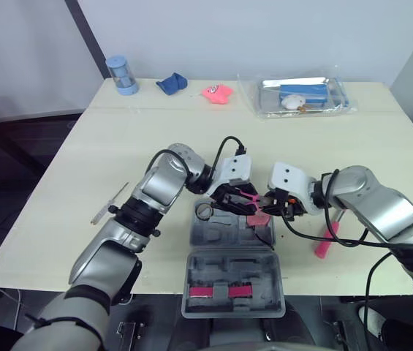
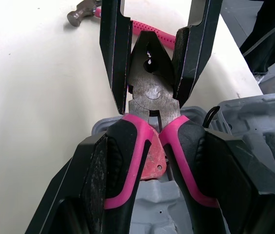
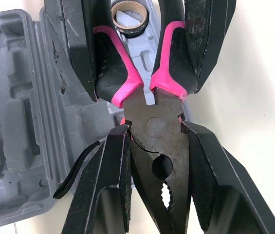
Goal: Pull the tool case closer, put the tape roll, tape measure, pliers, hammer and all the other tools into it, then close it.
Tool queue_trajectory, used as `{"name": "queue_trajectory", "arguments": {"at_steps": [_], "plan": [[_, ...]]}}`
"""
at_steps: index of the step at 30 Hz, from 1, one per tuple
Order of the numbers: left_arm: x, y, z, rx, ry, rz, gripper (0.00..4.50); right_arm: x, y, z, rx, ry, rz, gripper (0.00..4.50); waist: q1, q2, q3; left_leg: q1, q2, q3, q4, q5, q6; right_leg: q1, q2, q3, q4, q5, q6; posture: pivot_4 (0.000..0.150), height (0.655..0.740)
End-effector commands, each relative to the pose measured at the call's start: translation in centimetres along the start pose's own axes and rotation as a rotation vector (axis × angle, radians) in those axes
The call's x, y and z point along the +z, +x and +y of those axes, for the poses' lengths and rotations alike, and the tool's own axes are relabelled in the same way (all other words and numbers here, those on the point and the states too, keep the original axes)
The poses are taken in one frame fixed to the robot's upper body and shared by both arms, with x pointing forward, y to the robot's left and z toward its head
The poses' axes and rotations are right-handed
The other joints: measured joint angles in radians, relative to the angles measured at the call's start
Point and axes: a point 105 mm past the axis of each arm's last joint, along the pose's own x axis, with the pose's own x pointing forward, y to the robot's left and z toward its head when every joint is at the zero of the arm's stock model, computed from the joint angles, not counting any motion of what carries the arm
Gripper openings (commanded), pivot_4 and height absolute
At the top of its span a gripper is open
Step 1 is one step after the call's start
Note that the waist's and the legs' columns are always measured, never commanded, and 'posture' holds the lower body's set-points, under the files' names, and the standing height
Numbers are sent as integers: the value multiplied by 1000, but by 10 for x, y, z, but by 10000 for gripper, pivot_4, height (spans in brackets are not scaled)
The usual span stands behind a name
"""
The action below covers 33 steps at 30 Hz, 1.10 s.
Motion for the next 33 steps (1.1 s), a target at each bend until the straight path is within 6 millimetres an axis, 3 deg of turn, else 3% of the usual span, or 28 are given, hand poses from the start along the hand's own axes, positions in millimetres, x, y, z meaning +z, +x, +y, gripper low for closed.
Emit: {"name": "queue_trajectory", "arguments": {"at_steps": [1, 4, 9, 13, 17, 24, 29, 33], "plan": [[9, -15, 7, 49, 12, -69, 34930, 8, -5, -2, -26, -54, -15, 10159, 0, 0, 0, 0, 0, 0, 0, 0, 0, 0, 0, 0, 0, 0, 0, 1500, 7400], [8, -25, 6, 62, -6, -107, 43967, 7, -6, -1, -25, -55, -14, 10159, -2, 0, 0, 0, 0, 0, 0, 0, 0, 0, 0, 0, 0, 0, 0, 1500, 7400], [-5, -52, -5, 81, -45, -152, 43967, 6, -5, 2, -12, -60, -2, 10159, -12, 0, 0, 0, 0, 0, 0, 0, 0, -1, 0, 0, 1, 0, 0, 1500, 7400], [-21, -87, -31, 101, -66, -226, 43967, 6, -6, 5, 3, -83, 32, 10159, -27, 1, 0, 0, 0, 0, 0, 0, 0, -2, 0, 1, 2, 0, 0, 1500, 7400], [-21, -107, -62, 138, -63, -343, 43967, 9, -6, 9, 32, -125, 57, 10159, -23, 1, 1, 0, 0, 0, 0, -2, 3, -3, 0, 1, 3, 0, 0, 1500, 7400], [-33, -130, -86, 269, -70, -340, 43967, 16, 4, 20, 77, -186, 92, 10159, -13, 1, 1, 0, 0, 0, 0, -2, 4, -3, -1, 1, 4, 0, 0, 1500, 7400], [-51, -152, -116, 263, -122, -264, 43967, 23, 14, 24, 99, -224, 120, 10159, -25, 3, 2, 0, 1, 1, -1, -2, 4, -4, -1, 1, 5, 0, 0, 1500, 7400], [-59, -166, -124, 294, -142, -228, 43967, 24, 18, 24, 104, -239, 148, 10159, -18, 3, 2, 0, 1, 1, -1, -2, 4, -5, -1, 1, 6, 0, -1, 1500, 7400]]}}
